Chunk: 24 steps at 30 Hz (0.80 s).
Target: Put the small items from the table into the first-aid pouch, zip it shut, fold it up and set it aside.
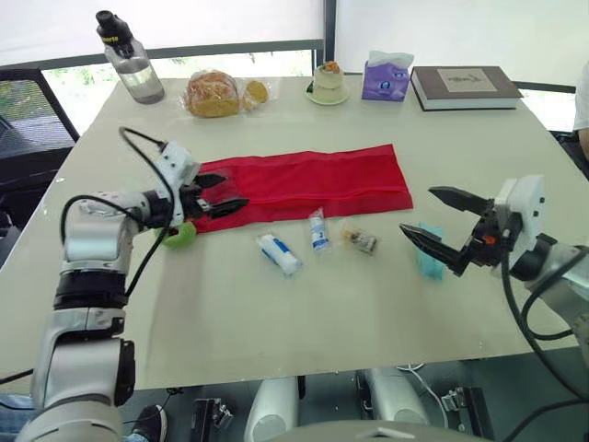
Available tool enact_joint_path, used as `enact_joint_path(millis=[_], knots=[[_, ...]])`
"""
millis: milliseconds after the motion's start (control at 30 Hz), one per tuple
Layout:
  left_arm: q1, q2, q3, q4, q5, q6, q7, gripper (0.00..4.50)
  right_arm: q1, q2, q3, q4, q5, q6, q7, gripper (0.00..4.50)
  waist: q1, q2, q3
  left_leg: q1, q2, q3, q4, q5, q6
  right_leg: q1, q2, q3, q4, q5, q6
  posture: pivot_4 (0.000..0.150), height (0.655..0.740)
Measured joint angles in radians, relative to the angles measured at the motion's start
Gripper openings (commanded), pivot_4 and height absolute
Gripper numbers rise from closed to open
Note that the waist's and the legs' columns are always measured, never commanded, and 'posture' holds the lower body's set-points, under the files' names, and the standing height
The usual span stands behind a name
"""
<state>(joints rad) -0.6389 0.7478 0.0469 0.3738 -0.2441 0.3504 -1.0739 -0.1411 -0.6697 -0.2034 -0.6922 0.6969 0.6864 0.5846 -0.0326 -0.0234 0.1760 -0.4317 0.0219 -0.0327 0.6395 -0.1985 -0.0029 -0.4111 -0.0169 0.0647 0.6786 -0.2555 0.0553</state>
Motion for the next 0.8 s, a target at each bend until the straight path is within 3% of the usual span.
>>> enact_joint_path(millis=[100, 267, 367, 433, 800], knots=[[-0.059, -0.073, -0.086, 0.05, 0.075, -0.08, 0.025, 4.35, -0.025, -0.011, 0.037, -0.017, -0.026, 0.023, -0.042, 4.5, 0.002, 0.0, 0.0, -0.001, 0.0, 0.0, 0.001, 0.0, 0.0, 0.0, 0.0, 0.0, 0.0, 0.0, 0.0, 0.15, 0.74], [-0.121, -0.144, -0.147, 0.171, 0.148, -0.172, 0.061, 2.2, -0.036, -0.031, 0.051, -0.034, -0.029, 0.068, -0.077, 4.5, -0.002, 0.0, 0.0, -0.001, 0.0, 0.0, 0.001, 0.0, 0.0, 0.0, 0.001, 0.0, 0.0, 0.0, 0.0, 0.15, 0.74], [-0.171, -0.169, -0.182, 0.283, 0.199, -0.24, 0.081, 0.61, -0.061, -0.03, 0.067, -0.056, -0.02, 0.096, -0.103, 4.5, -0.006, 0.0, 0.0, -0.001, 0.0, -0.001, 0.001, 0.0, 0.0, 0.0, 0.001, 0.0, 0.0, 0.0, 0.0, 0.15, 0.74], [-0.199, -0.169, -0.188, 0.353, 0.228, -0.287, 0.094, 0.04, -0.063, -0.029, 0.067, -0.065, -0.016, 0.102, -0.118, 4.5, -0.005, 0.0, 0.0, -0.001, 0.0, -0.001, 0.001, 0.0, 0.0, 0.0, 0.001, 0.0, 0.0, 0.0, 0.0, 0.15, 0.74], [-0.294, -0.197, -0.204, 0.586, 0.276, -0.455, 0.062, 0.04, -0.025, -0.031, 0.066, -0.09, -0.022, 0.114, -0.148, 4.5, -0.002, 0.0, 0.0, -0.001, 0.0, -0.001, 0.002, 0.0, 0.0, 0.0, 0.001, 0.0, 0.0, 0.0, 0.0, 0.15, 0.74]])
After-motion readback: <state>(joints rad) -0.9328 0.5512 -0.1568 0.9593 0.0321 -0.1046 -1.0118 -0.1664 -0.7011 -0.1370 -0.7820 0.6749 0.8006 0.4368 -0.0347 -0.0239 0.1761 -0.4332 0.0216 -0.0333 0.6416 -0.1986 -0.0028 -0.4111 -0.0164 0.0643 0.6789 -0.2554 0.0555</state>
